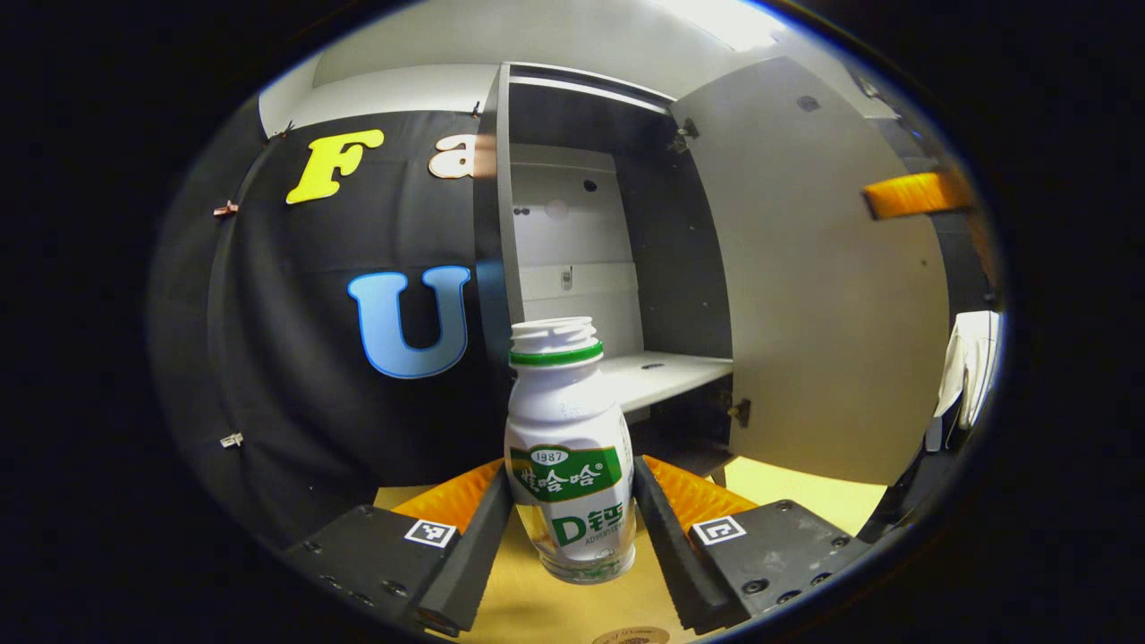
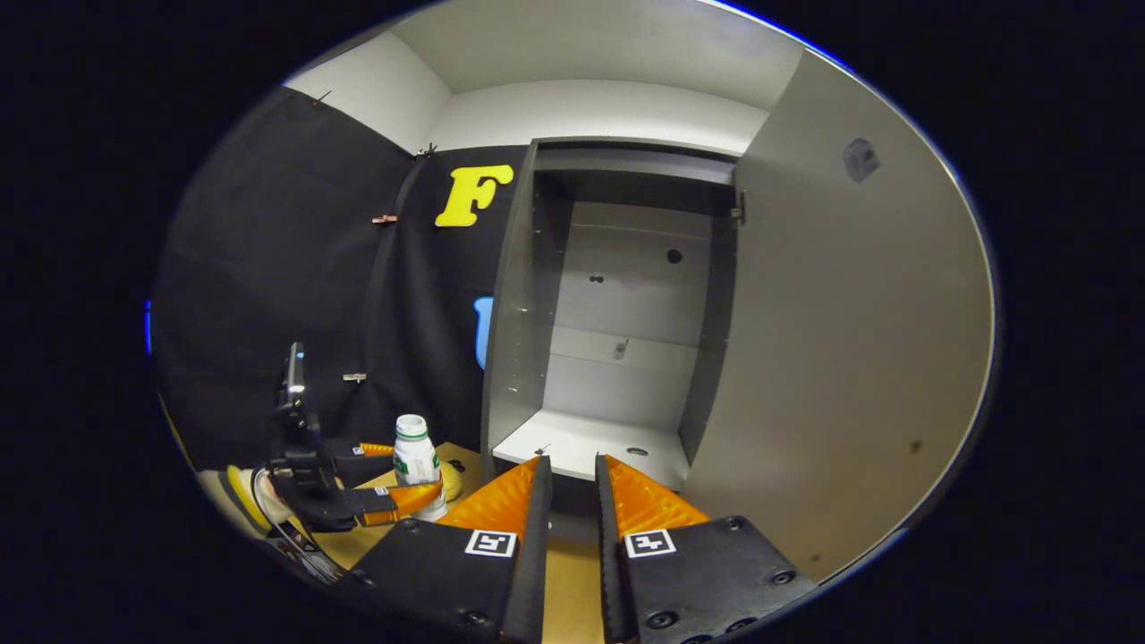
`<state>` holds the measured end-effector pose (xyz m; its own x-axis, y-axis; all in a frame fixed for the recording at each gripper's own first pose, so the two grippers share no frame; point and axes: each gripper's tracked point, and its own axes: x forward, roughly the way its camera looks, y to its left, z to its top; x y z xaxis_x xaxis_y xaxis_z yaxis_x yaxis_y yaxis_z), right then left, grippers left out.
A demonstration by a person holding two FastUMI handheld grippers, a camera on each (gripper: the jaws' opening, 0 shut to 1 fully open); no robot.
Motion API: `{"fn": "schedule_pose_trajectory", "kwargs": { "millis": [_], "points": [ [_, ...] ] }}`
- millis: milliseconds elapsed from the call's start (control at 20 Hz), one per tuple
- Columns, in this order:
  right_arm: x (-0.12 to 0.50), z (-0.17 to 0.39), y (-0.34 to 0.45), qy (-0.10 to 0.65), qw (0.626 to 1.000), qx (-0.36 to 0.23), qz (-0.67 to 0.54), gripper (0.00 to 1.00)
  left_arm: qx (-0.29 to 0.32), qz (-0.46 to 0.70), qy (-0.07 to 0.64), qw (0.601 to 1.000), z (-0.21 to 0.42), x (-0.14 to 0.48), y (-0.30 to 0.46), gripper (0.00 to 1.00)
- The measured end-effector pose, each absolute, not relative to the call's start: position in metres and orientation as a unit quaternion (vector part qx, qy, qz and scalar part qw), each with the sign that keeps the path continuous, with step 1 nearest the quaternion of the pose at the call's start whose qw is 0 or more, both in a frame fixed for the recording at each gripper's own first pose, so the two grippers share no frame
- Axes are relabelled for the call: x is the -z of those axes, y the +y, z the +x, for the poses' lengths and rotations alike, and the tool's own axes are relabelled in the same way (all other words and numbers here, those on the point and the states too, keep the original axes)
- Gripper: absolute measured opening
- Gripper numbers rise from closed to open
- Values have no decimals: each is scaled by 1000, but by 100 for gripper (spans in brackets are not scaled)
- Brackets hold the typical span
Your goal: Open the cabinet door with the right hand, grasp the bottle in the cabinet with the left hand and place it on the coaster, then close the cabinet door with the right hand.
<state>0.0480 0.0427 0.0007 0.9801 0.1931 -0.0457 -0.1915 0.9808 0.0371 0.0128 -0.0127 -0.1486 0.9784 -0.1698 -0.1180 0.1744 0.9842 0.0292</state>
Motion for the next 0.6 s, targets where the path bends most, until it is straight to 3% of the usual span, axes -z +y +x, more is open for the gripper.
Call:
{"fn": "schedule_pose_trajectory", "kwargs": {
  "millis": [100,250,300,350,450,600],
  "points": [
    [7,64,65,22,992,-119,23,38,88,8,64,994,-6,176,-20,81],
    [17,88,72,3,994,-108,10,78,85,21,71,994,-30,213,-30,81],
    [23,97,73,0,995,-96,-4,78,84,30,76,993,-36,228,-34,81],
    [30,103,76,-1,996,-91,-13,89,82,36,86,992,-41,247,-37,81],
    [40,111,85,-3,996,-84,-21,98,78,29,99,992,-50,279,-43,81],
    [55,123,88,-9,997,-67,-39,98,73,13,105,992,-63,318,-56,81]
  ]
}}
